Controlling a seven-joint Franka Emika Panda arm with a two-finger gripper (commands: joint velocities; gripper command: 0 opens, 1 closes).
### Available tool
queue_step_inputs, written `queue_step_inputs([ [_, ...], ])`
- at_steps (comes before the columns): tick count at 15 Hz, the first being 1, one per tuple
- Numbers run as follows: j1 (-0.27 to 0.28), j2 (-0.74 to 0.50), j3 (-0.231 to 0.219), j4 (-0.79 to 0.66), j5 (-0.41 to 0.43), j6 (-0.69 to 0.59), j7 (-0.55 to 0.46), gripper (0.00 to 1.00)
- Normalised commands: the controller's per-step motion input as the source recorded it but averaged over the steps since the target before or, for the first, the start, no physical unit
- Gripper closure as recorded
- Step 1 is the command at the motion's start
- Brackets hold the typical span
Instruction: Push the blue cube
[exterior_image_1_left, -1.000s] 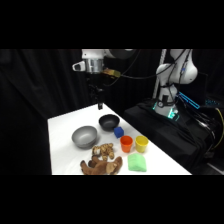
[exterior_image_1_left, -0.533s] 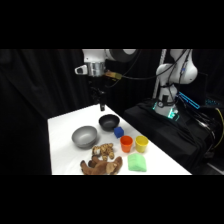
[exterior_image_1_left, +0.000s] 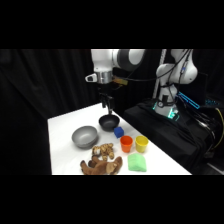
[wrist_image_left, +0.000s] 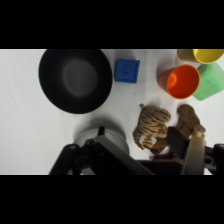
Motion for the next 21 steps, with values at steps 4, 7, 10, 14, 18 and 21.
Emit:
queue_step_inputs([
  [4, -0.037, -0.18, -0.032, -0.40, -0.029, 0.39, 0.04, 0.60],
  [7, -0.024, -0.12, -0.022, -0.32, -0.016, 0.34, 0.03, 0.84],
  [10, -0.011, -0.04, -0.007, -0.26, -0.021, 0.36, 0.05, 1.00],
  [14, 0.003, 0.07, 0.007, -0.16, 0.038, 0.36, 0.02, 0.97],
  [18, 0.020, 0.19, 0.043, -0.07, 0.121, 0.35, -0.02, 0.96],
  [21, 0.007, 0.26, 0.079, 0.01, 0.185, 0.32, -0.06, 0.97],
])
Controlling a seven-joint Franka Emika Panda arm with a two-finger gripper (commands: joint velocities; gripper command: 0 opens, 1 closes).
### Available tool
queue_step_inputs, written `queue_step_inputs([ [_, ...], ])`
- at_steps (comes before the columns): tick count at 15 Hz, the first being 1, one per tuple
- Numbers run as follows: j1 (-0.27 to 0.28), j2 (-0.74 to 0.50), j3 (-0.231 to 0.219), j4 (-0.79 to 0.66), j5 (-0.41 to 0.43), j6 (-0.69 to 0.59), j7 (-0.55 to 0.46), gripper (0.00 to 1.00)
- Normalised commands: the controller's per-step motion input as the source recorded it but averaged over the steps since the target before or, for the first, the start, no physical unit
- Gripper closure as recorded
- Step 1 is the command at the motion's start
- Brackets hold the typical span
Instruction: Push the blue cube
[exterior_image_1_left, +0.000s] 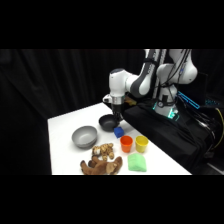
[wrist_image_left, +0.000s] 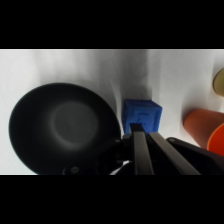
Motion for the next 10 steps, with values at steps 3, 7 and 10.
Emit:
queue_step_inputs([
  [3, -0.018, 0.28, 0.120, 0.06, 0.209, 0.28, -0.08, 0.96],
  [7, -0.062, 0.25, 0.142, 0.10, 0.183, 0.23, -0.09, 0.96],
  [10, -0.054, 0.07, 0.066, 0.04, 0.072, 0.12, -0.05, 0.99],
])
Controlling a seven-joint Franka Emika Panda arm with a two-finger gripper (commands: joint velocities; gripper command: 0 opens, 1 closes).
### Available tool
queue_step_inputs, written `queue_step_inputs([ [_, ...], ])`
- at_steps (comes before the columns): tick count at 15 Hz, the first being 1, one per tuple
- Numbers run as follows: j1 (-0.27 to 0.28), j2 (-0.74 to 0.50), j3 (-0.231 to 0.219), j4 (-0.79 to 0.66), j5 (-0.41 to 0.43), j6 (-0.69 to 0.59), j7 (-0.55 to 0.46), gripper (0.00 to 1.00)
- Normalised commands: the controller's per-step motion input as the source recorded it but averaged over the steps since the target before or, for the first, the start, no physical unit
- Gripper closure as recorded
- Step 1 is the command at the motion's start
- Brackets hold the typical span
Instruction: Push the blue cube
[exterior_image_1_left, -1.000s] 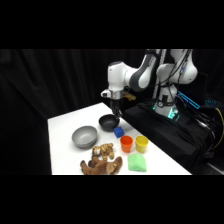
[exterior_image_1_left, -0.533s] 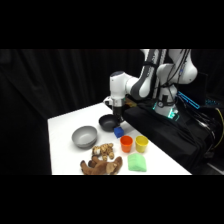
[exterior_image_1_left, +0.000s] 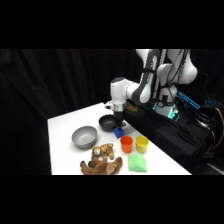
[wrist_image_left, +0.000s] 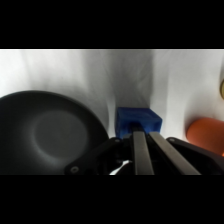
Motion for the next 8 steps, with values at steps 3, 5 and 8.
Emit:
queue_step_inputs([
  [3, -0.012, -0.40, -0.076, -0.09, -0.121, -0.19, 0.03, 0.98],
  [5, -0.006, -0.66, -0.113, -0.07, -0.191, -0.49, 0.06, 0.97],
  [8, -0.004, -0.60, -0.074, 0.07, -0.215, -0.64, 0.10, 0.73],
])
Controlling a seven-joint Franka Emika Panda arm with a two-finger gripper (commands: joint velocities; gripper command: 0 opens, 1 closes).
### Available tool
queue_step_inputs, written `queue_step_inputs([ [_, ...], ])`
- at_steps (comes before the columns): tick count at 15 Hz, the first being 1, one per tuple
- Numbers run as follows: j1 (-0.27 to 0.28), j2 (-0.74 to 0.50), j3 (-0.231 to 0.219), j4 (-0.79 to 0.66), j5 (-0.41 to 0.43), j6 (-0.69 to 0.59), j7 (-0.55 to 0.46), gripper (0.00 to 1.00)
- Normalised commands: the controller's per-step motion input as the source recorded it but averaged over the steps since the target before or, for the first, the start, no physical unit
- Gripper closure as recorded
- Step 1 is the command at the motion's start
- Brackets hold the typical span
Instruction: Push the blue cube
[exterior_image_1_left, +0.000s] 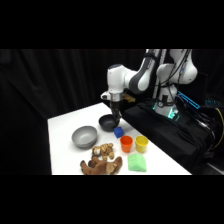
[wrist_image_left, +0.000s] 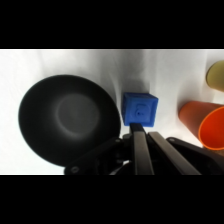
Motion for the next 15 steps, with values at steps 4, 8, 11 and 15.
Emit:
queue_step_inputs([
  [4, 0.006, -0.39, -0.001, 0.20, -0.162, -0.60, 0.11, 0.50],
  [8, 0.013, -0.23, 0.019, 0.23, -0.117, -0.46, 0.09, 0.17],
  [11, 0.027, -0.18, 0.020, 0.22, -0.061, -0.39, 0.07, 0.00],
  [15, 0.042, -0.17, 0.065, 0.17, -0.118, -0.33, 0.21, 0.00],
])
